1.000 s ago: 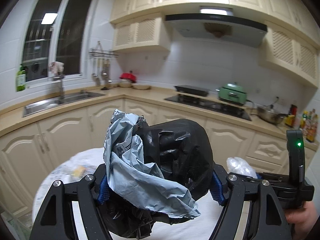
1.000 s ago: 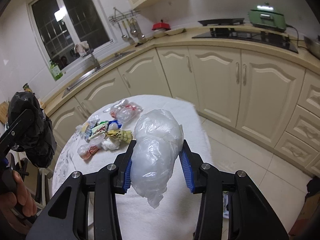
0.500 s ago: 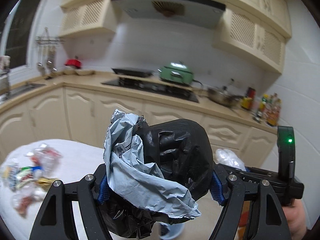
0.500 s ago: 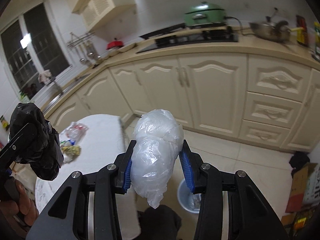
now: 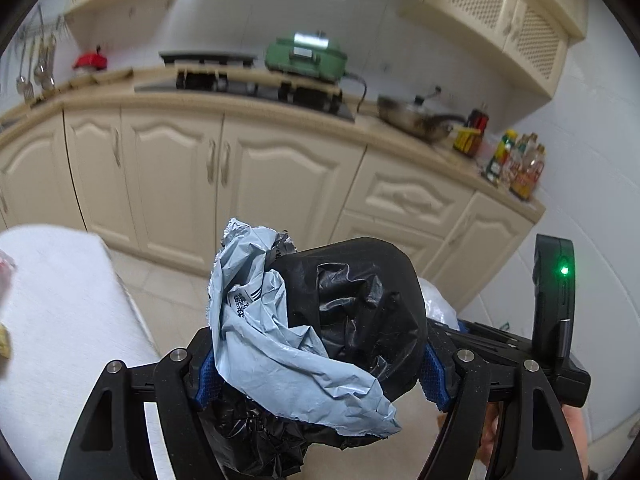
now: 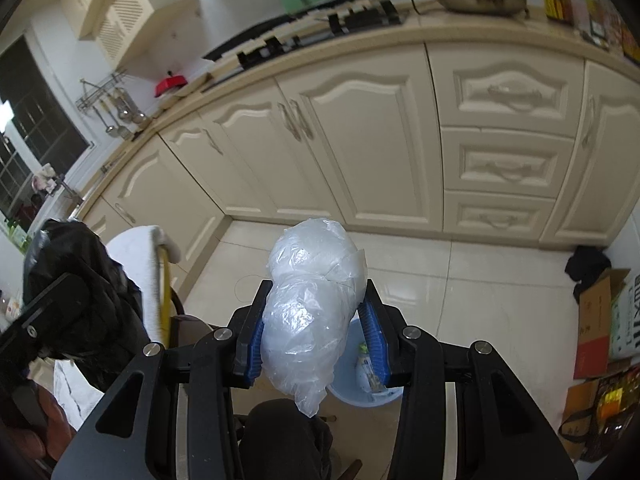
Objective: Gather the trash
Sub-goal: 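Lift both held bags and carry them toward the wastebasket, then open both tools above the blue wastebasket to drop the bags, then return both open tools to the table above the remaining trash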
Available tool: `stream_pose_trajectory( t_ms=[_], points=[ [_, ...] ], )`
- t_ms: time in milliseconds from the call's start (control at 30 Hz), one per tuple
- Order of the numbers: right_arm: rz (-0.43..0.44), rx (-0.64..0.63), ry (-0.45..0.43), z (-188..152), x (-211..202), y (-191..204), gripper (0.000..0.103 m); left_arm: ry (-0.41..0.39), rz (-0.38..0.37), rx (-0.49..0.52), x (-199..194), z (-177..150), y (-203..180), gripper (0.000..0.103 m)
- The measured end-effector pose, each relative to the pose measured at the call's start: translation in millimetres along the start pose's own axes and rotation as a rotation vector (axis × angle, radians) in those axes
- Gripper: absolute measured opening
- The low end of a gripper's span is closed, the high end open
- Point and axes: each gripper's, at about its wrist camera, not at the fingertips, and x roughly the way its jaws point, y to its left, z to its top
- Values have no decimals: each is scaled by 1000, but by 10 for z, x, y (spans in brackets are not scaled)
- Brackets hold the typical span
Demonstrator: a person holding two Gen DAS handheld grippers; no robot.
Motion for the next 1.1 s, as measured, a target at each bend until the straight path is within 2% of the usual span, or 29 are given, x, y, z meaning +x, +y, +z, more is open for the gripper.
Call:
stream_pose_trajectory(
  t_ms=[233, 400, 467, 533, 600, 633, 733, 900, 1100],
  points=[
    [-2, 44, 70, -38, 380, -192, 42, 127, 8, -10, 741, 402, -66, 74],
    [3, 60, 119, -78, 645, -276, 45, 198, 61, -6, 1177, 525, -64, 79],
    [3, 70, 136, -97, 744, -314, 45, 225, 94, 0, 1373, 546, -66, 84],
    [-4, 77, 158, -132, 835, -346, 47, 256, 115, 7, 1469, 572, -55, 97],
    [-6, 97, 174, -161, 916, -395, 53, 254, 139, 25, 1520, 599, -100, 102],
    [-4, 105, 182, -175, 948, -418, 53, 256, 152, 38, 1532, 608, -128, 102],
    [-6, 127, 193, -196, 998, -465, 64, 254, 163, 49, 1582, 655, -170, 102],
    [-52, 154, 192, -231, 999, -529, 103, 232, 177, 38, 1476, 659, -204, 102],
    [-81, 168, 189, -243, 926, -519, 103, 166, 183, 66, 1136, 405, -185, 102]
  ],
)
